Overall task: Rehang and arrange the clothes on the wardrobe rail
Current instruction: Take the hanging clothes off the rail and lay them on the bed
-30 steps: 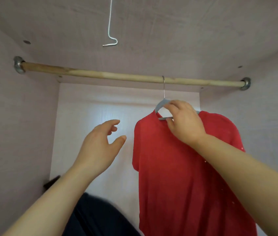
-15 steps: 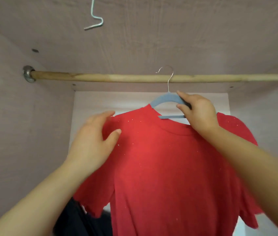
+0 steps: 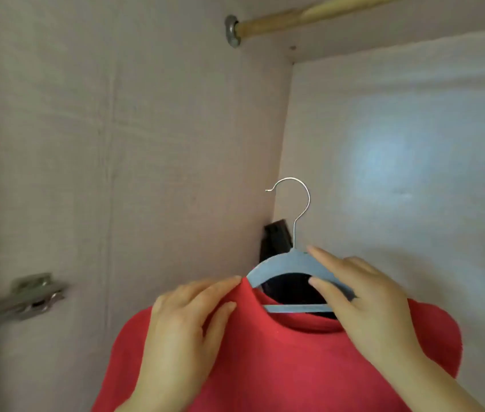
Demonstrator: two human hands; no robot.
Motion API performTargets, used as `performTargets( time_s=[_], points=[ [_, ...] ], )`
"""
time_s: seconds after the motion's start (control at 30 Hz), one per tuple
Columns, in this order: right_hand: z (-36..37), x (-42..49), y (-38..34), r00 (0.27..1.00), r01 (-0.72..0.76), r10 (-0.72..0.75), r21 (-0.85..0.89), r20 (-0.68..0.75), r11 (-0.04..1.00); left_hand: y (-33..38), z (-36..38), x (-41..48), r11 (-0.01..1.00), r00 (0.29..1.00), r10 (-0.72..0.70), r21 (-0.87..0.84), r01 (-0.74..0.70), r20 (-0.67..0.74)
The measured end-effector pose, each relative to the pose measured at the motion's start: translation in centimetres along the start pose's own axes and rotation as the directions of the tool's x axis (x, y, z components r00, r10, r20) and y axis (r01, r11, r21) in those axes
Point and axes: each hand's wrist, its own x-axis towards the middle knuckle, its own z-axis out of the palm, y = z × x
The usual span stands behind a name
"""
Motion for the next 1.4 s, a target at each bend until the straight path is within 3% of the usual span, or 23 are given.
performTargets(
  time_s=[0.17,0.37,0.63,0.8,1.0,1.23,1.4],
  points=[
    [7.0,-10.5,-4.7,0.981,-0.062,0.021,0.209,0.192,0.976,-2.3,-3.8,-13.8,0.954,0.960,-0.276,0.138,0.267,0.050],
    [11.5,-20.1,-11.5,0.940,-0.061,-0.093,0.431,0.329,0.900,-0.3,-11.3,-25.8,0.818,0.871,-0.489,0.371,0.440,0.042],
    [13.3,-26.3,-25.2,0.890,0.070,-0.372,0.727,0.265,0.683,6.7,-23.4,-36.7,0.475,0.700,-0.672,0.585,0.658,-0.241],
    [11.5,-29.2,-36.0,0.811,0.166,-0.571,0.883,0.131,0.439,12.5,-32.2,-42.0,0.242,0.599,-0.664,0.630,0.738,-0.447],
    [7.3,-32.2,-49.2,0.648,0.149,-0.760,0.970,0.051,0.192,19.1,-42.0,-47.9,0.054,0.541,-0.539,0.614,0.787,-0.646],
    [4.3,-36.1,-65.4,0.543,0.037,-0.840,0.998,0.021,0.049,22.7,-55.0,-53.5,-0.099,0.490,-0.417,0.575,0.812,-0.765],
    [3.2,-37.8,-75.1,0.526,-0.042,-0.850,0.998,-0.017,-0.046,23.2,-63.6,-56.0,-0.166,0.499,-0.362,0.582,0.796,-0.787]
  ],
)
